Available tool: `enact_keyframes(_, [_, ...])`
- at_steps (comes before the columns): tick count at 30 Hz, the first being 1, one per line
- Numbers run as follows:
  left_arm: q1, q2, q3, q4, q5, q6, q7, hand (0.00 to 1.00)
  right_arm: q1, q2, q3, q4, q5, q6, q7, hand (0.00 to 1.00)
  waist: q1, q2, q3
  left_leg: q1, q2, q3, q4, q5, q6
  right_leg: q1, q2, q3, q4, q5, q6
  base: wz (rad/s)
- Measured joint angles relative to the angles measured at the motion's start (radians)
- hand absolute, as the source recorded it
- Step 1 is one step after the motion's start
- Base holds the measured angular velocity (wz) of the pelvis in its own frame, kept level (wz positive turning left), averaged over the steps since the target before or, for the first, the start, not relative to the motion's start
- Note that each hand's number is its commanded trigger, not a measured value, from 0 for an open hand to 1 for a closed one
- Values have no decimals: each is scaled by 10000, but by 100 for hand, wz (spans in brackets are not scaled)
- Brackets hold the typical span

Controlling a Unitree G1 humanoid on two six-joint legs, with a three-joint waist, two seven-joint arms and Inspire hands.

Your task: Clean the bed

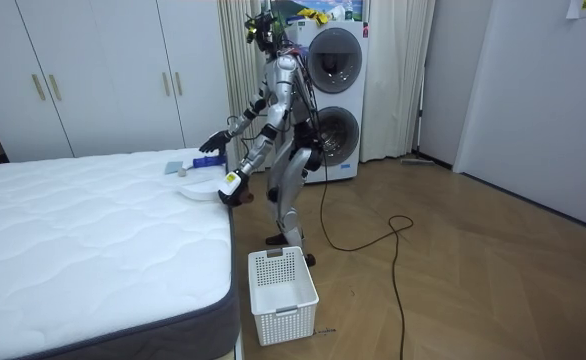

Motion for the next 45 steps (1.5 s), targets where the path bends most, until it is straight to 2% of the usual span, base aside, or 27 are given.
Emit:
enact_keyframes(3, [-6, -7, -15, -64, 3, 57, 0, 100, -1, 11, 116, 109, -26, 32, -5, 0, 20, 1, 0, -30, 0, -38, 0, -1, -2, -1, 39, -21, -18, -2, 0, 0])
enact_keyframes(10, [-91, -21, -124, -165, -445, 95, -87, 100, -6, 27, 173, 368, -30, 407, -6, 0, 38, 64, 13, -272, 1, -137, 134, -3, -1, -135, 10, -163, 14, -4, -5, 4])
enact_keyframes(11, [-151, -22, -191, -165, -578, 117, -136, 100, -8, 27, 175, 408, -30, 415, -5, 57, 40, 82, 14, -316, -4, -133, 140, -2, 0, -185, -27, -159, 32, -4, -5, 0])
enact_keyframes(12, [-164, -31, -253, -171, -624, 141, -168, 100, -7, 27, 197, 514, -35, 416, -2, 66, 48, 118, 0, -348, -25, -132, 141, 1, 1, -229, -67, -204, 53, -7, -9, 0])
enact_keyframes(13, [-164, -38, -261, -188, -631, 146, -181, 100, -8, 26, 195, 575, -47, 422, -2, 93, 58, 132, 5, -354, -40, -125, 141, 1, 1, -251, -86, -205, 78, -17, -13, 4])
enact_keyframes(14, [-163, -62, -265, -244, -628, 191, -197, 100, -1, 26, 196, 692, -162, 472, -3, 100, 99, 162, 14, -364, -100, -126, 141, 2, 2, -291, -117, -193, 150, -60, -3, 4])
enact_keyframes(15, [-163, -97, -266, -285, -629, 242, -218, 100, 8, 27, 196, 743, -353, 614, -3, 100, 105, 213, 4, -381, -151, -127, 140, 2, 3, -319, -127, -185, 179, -79, 0, 3])
enact_keyframes(17, [-174, -103, -266, -292, -628, 258, -271, 100, 6, 24, 194, 774, -709, 665, -95, 100, 122, 282, 4, -392, -149, -126, 126, 3, 1, -333, -138, -182, 169, -81, -3, 0])
enact_keyframes(21, [-241, -106, -280, -307, -615, 310, -447, 100, -4, -213, 240, 823, -1230, 772, -500, 100, 225, 289, 1, -375, -174, -215, 7, 43, -51, -329, -150, -198, 161, -119, -38, 2])
enact_keyframes(25, [-244, -108, -315, -343, -624, 373, -449, 100, -11, -236, 271, 1001, -1250, 830, -703, 100, 259, 289, 1, -356, -179, -218, -82, 71, -97, -328, -151, -231, 146, -171, -76, 4])
enact_keyframes(29, [-263, -106, -311, -360, -616, 409, -454, 100, -9, -228, 441, 1080, -1368, 1060, -606, 100, 299, 288, 2, -356, -160, -248, -186, 107, -158, -342, -144, -287, 132, -222, -141, 4])
enact_keyframes(45, [-364, -105, -311, -386, -594, 449, -451, 100, -20, -203, 573, 1093, -1647, 1160, -609, 100, 331, 292, 6, -533, -174, -264, -212, 129, -193, -543, -183, -308, 192, -265, -171, 0])
